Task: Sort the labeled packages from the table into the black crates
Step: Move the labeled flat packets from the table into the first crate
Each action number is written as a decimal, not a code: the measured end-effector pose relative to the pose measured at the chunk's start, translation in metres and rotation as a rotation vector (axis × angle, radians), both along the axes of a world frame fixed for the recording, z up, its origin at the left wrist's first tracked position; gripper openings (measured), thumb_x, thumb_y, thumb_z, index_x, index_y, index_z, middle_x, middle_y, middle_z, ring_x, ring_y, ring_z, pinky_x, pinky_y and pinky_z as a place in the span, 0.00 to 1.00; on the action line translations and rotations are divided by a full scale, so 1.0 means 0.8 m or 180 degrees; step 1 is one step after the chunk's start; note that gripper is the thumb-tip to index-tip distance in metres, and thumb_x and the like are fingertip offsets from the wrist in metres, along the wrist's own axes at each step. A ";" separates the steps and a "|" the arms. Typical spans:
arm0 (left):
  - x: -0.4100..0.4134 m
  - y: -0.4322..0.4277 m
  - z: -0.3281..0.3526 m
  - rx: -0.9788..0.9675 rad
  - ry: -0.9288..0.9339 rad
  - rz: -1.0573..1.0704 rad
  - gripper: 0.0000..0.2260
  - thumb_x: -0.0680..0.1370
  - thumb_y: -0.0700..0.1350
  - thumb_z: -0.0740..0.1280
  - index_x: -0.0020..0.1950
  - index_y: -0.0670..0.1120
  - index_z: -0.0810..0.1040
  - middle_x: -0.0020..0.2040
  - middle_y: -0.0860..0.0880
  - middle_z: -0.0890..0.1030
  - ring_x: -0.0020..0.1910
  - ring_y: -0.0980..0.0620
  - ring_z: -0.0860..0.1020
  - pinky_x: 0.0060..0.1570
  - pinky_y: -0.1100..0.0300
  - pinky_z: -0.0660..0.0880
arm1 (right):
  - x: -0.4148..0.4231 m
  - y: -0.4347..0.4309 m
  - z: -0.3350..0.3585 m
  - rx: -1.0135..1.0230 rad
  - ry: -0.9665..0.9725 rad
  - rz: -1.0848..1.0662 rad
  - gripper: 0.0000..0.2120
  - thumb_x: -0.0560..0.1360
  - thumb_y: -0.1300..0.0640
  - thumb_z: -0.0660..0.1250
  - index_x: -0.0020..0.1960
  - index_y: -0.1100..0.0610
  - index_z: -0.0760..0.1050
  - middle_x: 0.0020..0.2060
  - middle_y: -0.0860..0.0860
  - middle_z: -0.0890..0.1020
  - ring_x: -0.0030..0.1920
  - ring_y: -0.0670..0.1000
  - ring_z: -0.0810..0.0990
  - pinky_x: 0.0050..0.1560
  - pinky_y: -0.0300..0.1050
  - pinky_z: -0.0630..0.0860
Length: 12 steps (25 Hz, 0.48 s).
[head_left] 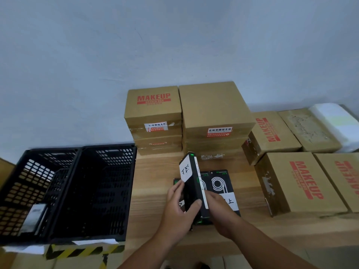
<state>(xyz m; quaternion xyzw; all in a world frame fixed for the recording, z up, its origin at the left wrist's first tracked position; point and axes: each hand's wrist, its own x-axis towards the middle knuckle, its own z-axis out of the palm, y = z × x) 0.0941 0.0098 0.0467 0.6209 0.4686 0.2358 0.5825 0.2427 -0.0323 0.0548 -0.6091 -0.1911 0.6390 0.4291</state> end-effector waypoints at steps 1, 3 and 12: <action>0.001 0.000 0.003 -0.0042 -0.0013 0.0018 0.29 0.79 0.47 0.72 0.79 0.52 0.66 0.75 0.60 0.66 0.66 0.74 0.69 0.54 0.78 0.72 | -0.001 0.002 0.003 0.0029 0.0094 -0.0039 0.14 0.83 0.45 0.62 0.60 0.47 0.84 0.55 0.51 0.87 0.57 0.54 0.85 0.63 0.56 0.80; 0.003 0.001 0.010 -0.0065 -0.0054 0.0002 0.29 0.80 0.54 0.70 0.80 0.55 0.66 0.75 0.61 0.67 0.67 0.75 0.67 0.57 0.77 0.71 | -0.003 0.005 0.006 0.0044 0.0238 -0.0215 0.14 0.83 0.46 0.62 0.59 0.48 0.85 0.55 0.51 0.87 0.57 0.53 0.85 0.62 0.56 0.80; -0.004 0.006 0.029 0.0455 0.0136 0.0402 0.23 0.78 0.54 0.72 0.70 0.67 0.70 0.61 0.65 0.80 0.57 0.67 0.79 0.52 0.67 0.79 | 0.004 0.013 0.001 0.0328 -0.0132 -0.0854 0.10 0.77 0.60 0.74 0.58 0.55 0.82 0.51 0.52 0.88 0.53 0.53 0.87 0.55 0.55 0.84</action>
